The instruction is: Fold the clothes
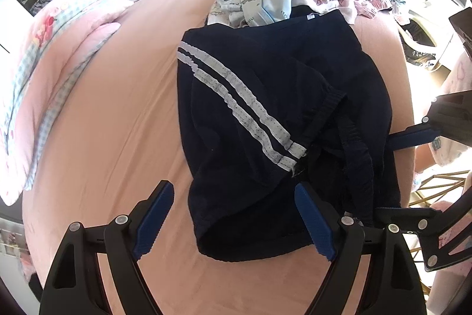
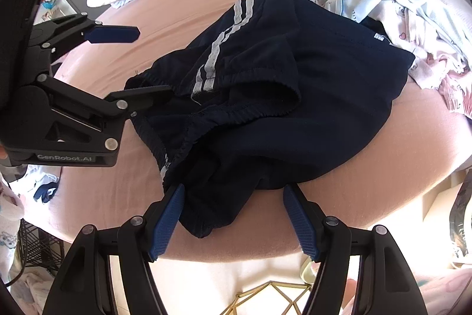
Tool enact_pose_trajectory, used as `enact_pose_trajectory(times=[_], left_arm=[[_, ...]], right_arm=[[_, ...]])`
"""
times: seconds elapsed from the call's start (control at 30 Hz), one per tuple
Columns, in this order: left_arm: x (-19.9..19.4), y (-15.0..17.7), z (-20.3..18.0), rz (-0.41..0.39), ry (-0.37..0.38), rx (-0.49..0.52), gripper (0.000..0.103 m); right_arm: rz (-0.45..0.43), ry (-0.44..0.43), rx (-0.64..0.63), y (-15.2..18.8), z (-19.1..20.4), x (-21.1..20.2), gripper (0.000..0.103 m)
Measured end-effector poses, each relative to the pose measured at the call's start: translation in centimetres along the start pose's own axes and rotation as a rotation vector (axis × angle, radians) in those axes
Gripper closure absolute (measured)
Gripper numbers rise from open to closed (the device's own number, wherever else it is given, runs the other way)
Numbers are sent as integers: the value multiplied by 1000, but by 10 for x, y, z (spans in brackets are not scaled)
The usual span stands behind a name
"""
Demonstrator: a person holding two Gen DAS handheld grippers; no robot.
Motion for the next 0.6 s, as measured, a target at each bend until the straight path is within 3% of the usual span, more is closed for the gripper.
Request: enact_pose_trajectory(times=[0.07,0.17,0.4,0.57,0.6], left_arm=[[0,-2,-6,-14,17,34,19],[6,7,-2,-38,-26,114,19],[32,-16,-32,-5,-6,205,19],[40,-23,-28,3,-32,173,20],[41,-25,-25,8,-26,152,25]], right_arm=[[-6,-15,9,-1,0,-2,34],[-1,-37,23,-3,-2,-3,34],[-4,-53,29,-5,-4,-9,35],[-4,-41,18,-5,-8,-13,35],[-6,-41,24,-6,-10,-14,35]])
Point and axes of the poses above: each gripper's, at about its wrist camera, not at the fingertips, and x roughly the way its jaws point, z to its left, y to its underside, the point moved 9 cm from there along x, roughly the way its jaws point, and after that the axes turned 11 degrees about -y, right-handed, at the moved point
